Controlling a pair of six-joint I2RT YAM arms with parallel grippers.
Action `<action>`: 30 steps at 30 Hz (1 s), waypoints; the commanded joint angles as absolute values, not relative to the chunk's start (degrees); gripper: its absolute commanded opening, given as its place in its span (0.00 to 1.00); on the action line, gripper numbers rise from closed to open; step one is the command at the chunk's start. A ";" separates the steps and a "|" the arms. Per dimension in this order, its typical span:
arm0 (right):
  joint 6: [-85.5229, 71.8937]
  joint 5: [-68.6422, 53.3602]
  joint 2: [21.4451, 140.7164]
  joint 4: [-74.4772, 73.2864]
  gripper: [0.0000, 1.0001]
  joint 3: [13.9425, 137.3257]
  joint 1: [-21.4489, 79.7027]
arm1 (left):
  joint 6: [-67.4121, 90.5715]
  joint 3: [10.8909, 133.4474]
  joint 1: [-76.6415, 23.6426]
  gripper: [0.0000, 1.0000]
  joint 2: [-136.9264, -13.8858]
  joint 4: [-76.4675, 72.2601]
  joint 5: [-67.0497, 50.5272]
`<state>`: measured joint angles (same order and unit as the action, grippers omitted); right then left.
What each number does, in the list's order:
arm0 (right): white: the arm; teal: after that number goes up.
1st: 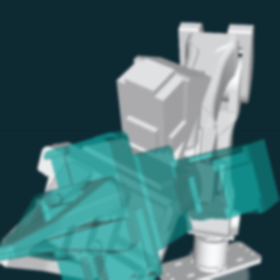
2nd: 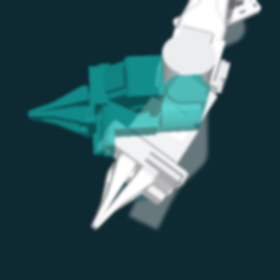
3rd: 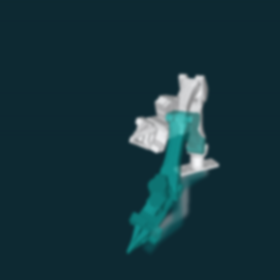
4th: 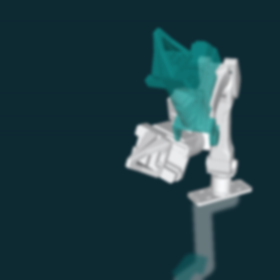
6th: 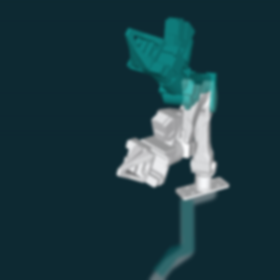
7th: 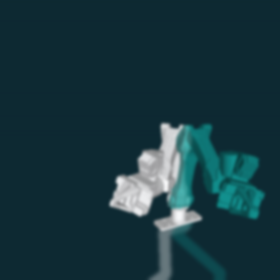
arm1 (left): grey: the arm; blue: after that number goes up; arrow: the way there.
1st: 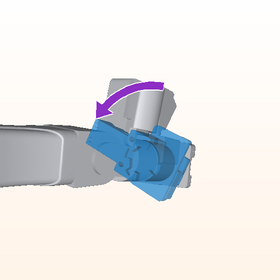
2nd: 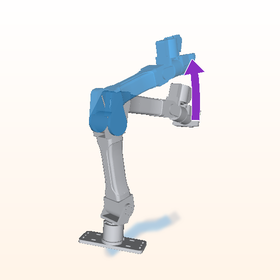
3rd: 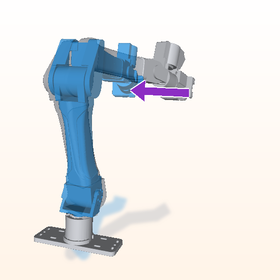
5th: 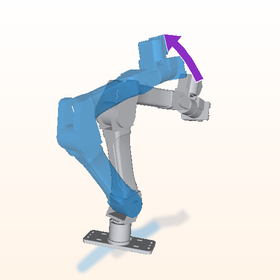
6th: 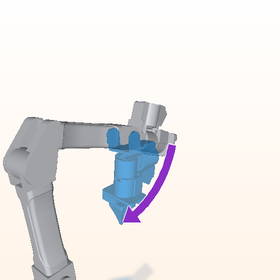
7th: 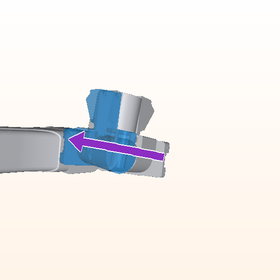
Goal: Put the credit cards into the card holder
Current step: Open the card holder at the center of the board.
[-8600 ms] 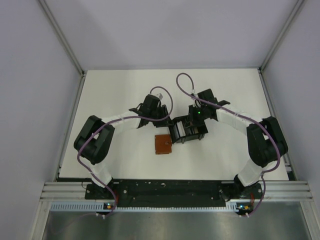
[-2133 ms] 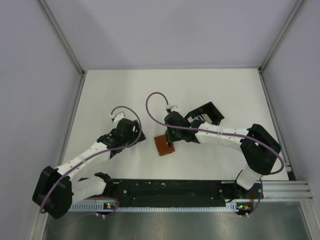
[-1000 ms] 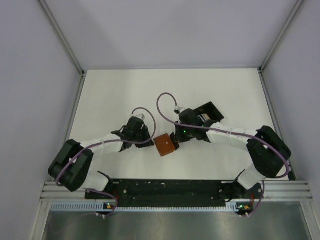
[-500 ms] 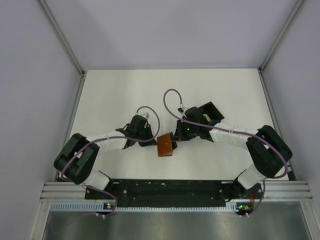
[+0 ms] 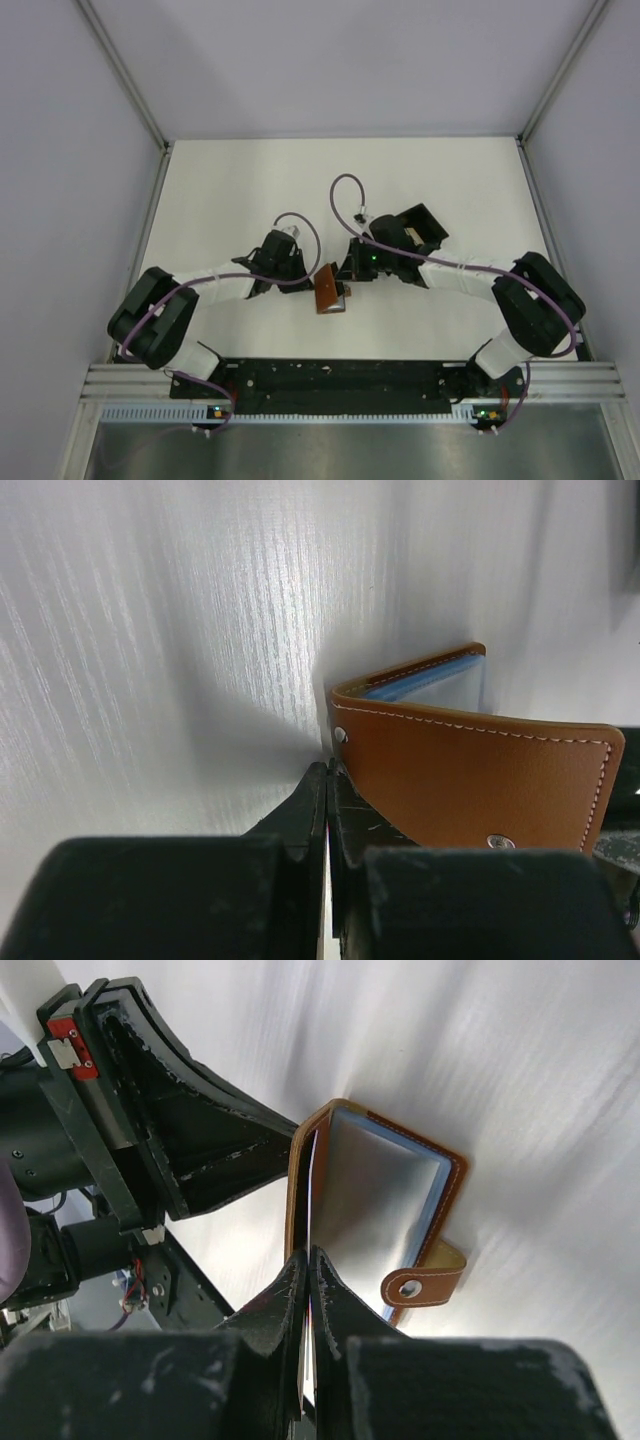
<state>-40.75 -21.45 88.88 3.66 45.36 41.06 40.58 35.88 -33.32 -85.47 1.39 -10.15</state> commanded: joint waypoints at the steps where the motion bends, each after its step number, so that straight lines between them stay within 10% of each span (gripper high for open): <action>1: -42.89 -20.57 87.36 7.03 0.00 46.58 43.50 | 40.25 36.21 -33.57 0.00 -84.11 2.37 -6.95; 19: -42.19 -2.64 95.27 -3.16 0.00 54.31 53.70 | 42.36 33.31 -33.22 0.07 -83.50 2.82 -3.16; 30: -40.87 11.42 99.23 -11.59 0.00 59.15 58.18 | 43.33 30.59 -30.94 0.50 -75.60 7.63 3.07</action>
<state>-42.02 3.90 97.30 -7.25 56.86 57.14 43.51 32.23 -32.01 -79.33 2.00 -2.37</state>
